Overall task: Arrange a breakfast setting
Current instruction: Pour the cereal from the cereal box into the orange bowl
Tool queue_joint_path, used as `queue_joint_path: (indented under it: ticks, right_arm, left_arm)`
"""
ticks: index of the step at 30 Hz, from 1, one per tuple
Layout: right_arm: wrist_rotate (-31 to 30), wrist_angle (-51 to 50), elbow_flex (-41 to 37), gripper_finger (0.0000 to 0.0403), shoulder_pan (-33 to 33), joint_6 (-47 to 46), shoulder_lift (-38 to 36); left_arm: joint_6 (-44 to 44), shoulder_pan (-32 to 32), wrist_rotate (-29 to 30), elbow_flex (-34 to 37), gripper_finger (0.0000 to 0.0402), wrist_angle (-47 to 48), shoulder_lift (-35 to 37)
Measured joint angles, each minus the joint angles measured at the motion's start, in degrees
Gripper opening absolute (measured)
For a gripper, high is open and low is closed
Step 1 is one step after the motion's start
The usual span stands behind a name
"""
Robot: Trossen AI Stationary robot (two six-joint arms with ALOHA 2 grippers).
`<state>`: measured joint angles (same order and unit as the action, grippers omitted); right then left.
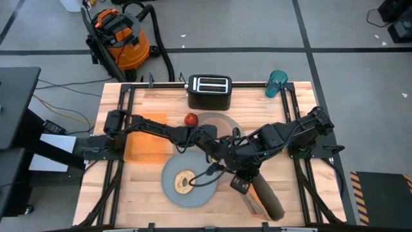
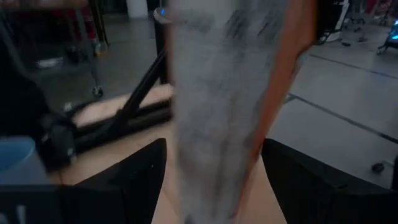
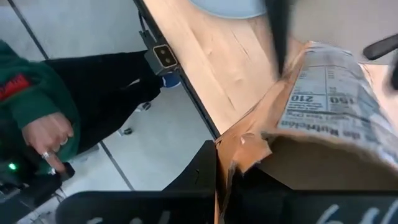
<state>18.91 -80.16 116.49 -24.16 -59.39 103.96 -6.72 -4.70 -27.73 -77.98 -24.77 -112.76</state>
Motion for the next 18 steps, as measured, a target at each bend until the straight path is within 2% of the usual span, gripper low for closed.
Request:
queue_joint_path:
  ticks: [5, 10, 18]
  right_arm:
    - [0.16, 0.30, 0.02, 0.0006, -1.32, 2.42, -0.02]
    - [-0.71, -0.25, 0.04, 0.0006, -1.40, 6.04, -0.02]
    - [-0.62, -0.86, 0.04, 0.0006, -0.83, 5.65, -0.02]
  left_arm:
    - [0.31, 1.77, -5.61, -1.07, 0.0273, -0.40, 0.71]
    - [0.04, 0.61, -12.11, -5.20, 0.0273, 2.97, -1.45]
    - [-0.29, -0.34, -14.56, -5.77, 0.0273, 3.75, -1.65]
